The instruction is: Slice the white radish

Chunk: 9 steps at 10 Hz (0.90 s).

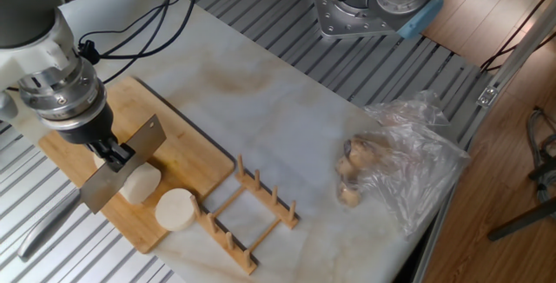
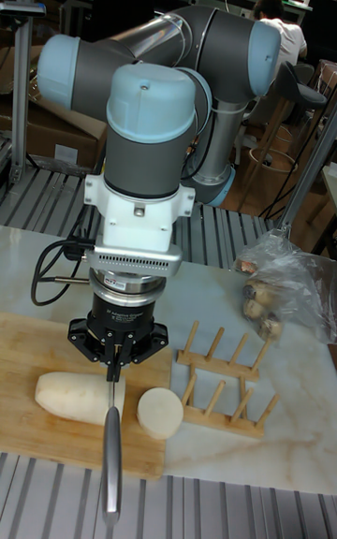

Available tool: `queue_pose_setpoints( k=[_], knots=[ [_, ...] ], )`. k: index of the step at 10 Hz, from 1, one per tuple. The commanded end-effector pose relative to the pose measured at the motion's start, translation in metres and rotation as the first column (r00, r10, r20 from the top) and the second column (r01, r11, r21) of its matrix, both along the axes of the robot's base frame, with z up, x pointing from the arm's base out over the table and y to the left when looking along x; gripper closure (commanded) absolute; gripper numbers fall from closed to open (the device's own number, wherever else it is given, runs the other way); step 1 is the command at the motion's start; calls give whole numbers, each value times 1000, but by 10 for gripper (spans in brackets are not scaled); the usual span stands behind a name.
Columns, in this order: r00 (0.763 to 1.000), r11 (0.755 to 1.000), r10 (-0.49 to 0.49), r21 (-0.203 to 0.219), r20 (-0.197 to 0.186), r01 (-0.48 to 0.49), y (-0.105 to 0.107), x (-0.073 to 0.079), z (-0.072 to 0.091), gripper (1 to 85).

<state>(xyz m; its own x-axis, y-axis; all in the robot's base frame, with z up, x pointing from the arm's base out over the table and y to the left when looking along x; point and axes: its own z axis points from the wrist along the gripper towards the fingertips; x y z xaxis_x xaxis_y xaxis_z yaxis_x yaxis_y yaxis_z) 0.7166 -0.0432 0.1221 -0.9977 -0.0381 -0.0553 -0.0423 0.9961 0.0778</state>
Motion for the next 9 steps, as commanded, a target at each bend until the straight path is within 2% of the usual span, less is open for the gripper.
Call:
queue_pose_setpoints(
  k=[1,9],
  knots=[
    [1000,1000,-14,9,0,14,1,1,0,843],
    [999,999,-47,0,-4,47,5,5,-4,843]
  ],
)
